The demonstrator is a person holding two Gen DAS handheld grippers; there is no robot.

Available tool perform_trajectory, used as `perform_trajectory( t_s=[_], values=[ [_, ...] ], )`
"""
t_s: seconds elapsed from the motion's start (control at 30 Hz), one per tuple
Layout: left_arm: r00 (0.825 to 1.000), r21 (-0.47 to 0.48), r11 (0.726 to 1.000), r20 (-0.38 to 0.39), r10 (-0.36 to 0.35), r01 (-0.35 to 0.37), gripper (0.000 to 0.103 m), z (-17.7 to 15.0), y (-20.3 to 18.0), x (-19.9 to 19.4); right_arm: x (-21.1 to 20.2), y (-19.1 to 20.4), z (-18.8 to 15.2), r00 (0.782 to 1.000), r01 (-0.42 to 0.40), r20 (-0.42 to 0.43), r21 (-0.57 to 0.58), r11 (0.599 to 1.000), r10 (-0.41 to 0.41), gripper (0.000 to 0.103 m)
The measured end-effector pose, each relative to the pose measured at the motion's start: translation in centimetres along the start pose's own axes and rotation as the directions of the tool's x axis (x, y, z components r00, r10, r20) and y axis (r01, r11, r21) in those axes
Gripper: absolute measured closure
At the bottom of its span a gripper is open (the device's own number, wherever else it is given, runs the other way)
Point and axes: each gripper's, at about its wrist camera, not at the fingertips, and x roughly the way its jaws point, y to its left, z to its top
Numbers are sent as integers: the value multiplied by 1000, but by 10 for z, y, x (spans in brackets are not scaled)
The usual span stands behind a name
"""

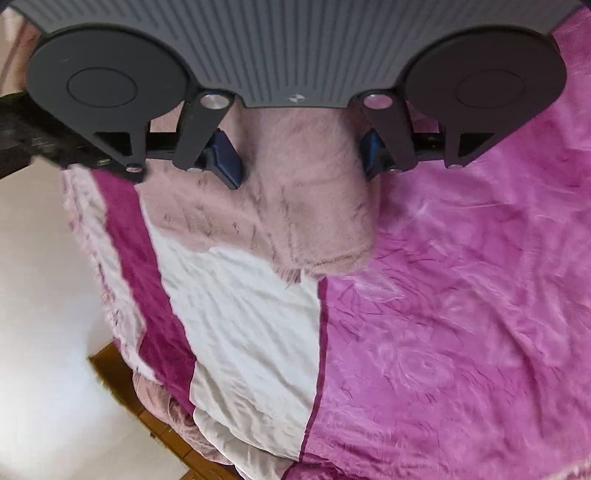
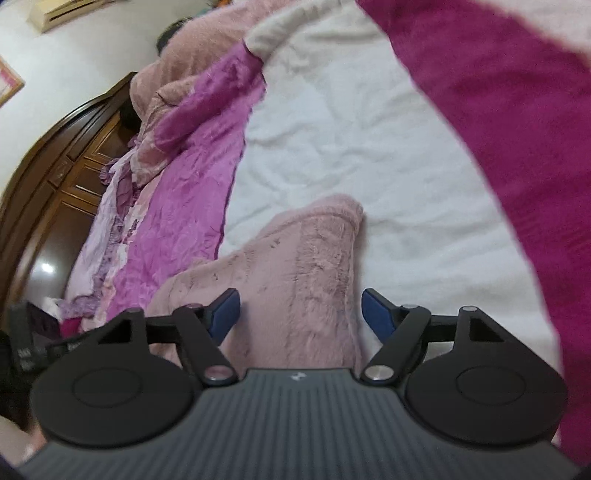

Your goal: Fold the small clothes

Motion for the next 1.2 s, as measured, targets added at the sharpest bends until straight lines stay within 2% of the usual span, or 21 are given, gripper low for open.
perform_trajectory(
  t_s=[0.03, 0.07, 0.1, 0.13, 0.2, 0.27, 0.33, 0.4, 0.47, 0.5, 0.57, 0.7, 0.87, 1.03, 1.2],
  values=[
    [999, -7, 999, 12, -32, 32, 35, 2, 0, 3, 4, -2, -1, 1000, -20, 2, 2, 1000, 20, 32],
    [998, -3, 999, 29, -49, 49, 45, 2, -1, 3, 3, 0, -3, 999, -41, 21, -17, 999, 42, 56],
    [997, 26, 998, 56, -59, 58, 63, 3, -5, 2, -1, 4, -5, 997, -55, 49, -42, 998, 57, 69],
    [995, 70, 995, 76, -72, 67, 71, 3, -10, 0, -7, 6, -8, 994, -68, 83, -64, 996, 73, 71],
    [988, 132, 987, 110, -104, 89, 72, 2, -18, -2, -20, 8, -13, 980, -97, 166, -97, 990, 113, 76],
    [987, 194, 978, 129, -98, 72, 72, -1, -26, 0, -21, 5, -15, 975, -68, 206, -91, 993, 86, 76],
    [990, 246, 969, 138, -20, -15, 72, -2, -30, 12, -13, -1, -17, 977, -2, 213, -80, 997, 19, 76],
    [991, 277, 958, 133, 36, -72, 69, -3, -29, 27, -1, -7, -18, 981, 43, 194, -69, 997, -29, 76],
    [990, 272, 960, 134, 35, -70, 64, -3, -25, 31, 2, -9, -19, 980, 43, 194, -41, 998, -34, 74],
    [990, 269, 960, 132, 41, -76, 57, -2, -22, 29, 1, -9, -17, 981, 46, 189, -41, 998, -38, 73],
    [991, 252, 965, 122, 48, -77, 54, 1, -18, 28, -4, -3, -14, 982, 63, 179, -49, 997, -54, 70],
    [993, 219, 973, 109, 48, -71, 53, 3, -19, 7, -24, 16, -16, 973, 111, 214, -99, 989, -88, 69],
    [986, 268, 955, 136, 93, -127, 48, -8, -34, -30, -59, 38, -34, 961, 133, 264, -194, 972, -79, 69],
    [979, 341, 922, 151, 138, -183, 47, -36, -51, -67, -83, 56, -64, 965, 129, 254, -268, 955, -59, 69],
    [977, 342, 919, 137, 160, -199, 46, -74, -58, -91, -93, 60, -92, 973, 146, 214, -281, 948, -86, 69]
  ],
)
